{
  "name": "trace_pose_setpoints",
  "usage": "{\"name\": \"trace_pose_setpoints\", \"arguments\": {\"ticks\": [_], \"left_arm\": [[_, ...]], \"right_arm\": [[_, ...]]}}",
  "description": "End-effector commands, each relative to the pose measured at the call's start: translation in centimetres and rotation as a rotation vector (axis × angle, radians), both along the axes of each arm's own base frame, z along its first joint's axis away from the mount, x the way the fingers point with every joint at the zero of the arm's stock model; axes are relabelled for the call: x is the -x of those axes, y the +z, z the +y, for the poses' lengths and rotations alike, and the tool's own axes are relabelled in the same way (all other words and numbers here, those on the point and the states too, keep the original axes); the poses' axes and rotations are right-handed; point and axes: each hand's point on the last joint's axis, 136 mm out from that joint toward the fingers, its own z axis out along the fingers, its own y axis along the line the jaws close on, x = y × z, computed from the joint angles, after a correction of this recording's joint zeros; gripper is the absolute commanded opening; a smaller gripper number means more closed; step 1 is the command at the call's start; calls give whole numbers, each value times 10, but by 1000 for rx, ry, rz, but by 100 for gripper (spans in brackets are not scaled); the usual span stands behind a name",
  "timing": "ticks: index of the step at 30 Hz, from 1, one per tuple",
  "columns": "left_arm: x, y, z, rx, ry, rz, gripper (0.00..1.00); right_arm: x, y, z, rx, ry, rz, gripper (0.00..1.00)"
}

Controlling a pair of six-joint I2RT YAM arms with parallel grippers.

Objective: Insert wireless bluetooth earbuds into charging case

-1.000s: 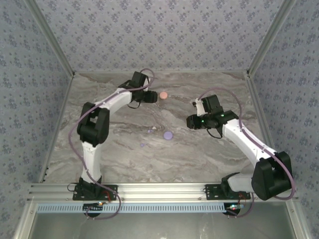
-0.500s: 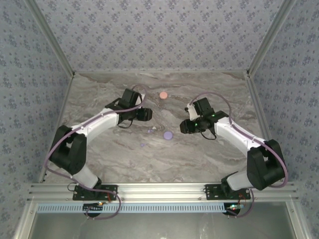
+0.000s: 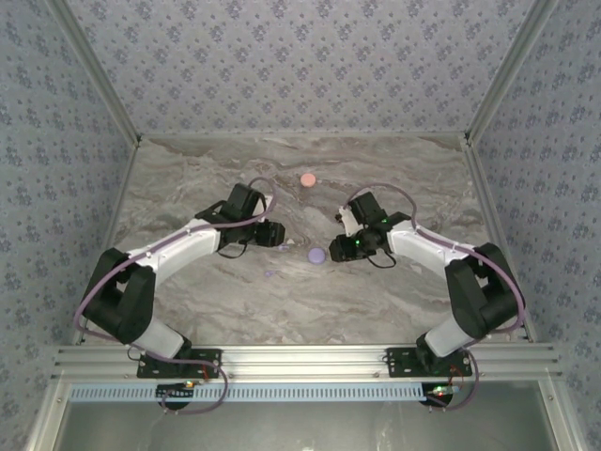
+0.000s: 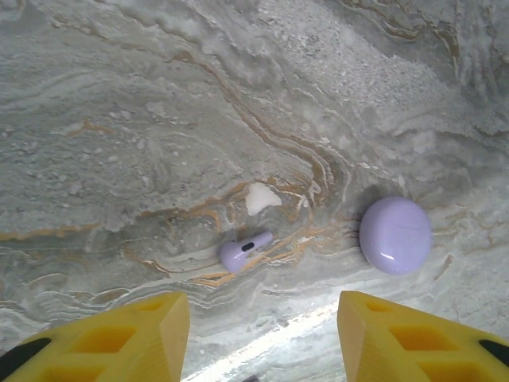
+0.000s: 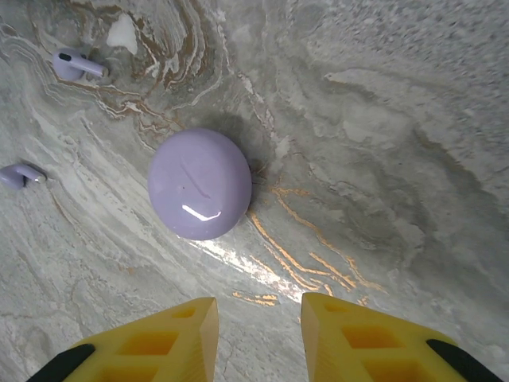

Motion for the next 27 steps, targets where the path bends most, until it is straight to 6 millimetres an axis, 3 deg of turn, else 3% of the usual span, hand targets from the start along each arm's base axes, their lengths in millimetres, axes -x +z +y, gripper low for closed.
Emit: {"name": "trace_pose_setpoints", "arguments": {"ticks": [1, 10, 15, 27], "left_arm": [[4, 1, -12, 41, -30, 24, 51], [7, -11, -52, 165, -110, 102, 42], [7, -22, -56, 155, -105, 137, 39], [17, -28, -58, 175, -107, 164, 39]], "right_arm": [[1, -7, 9, -16, -5, 32, 34], [4, -26, 18, -13, -4, 85, 26], [-1, -32, 19, 1, -20, 90, 24], [-16, -36, 24, 26, -38, 84, 22]]}}
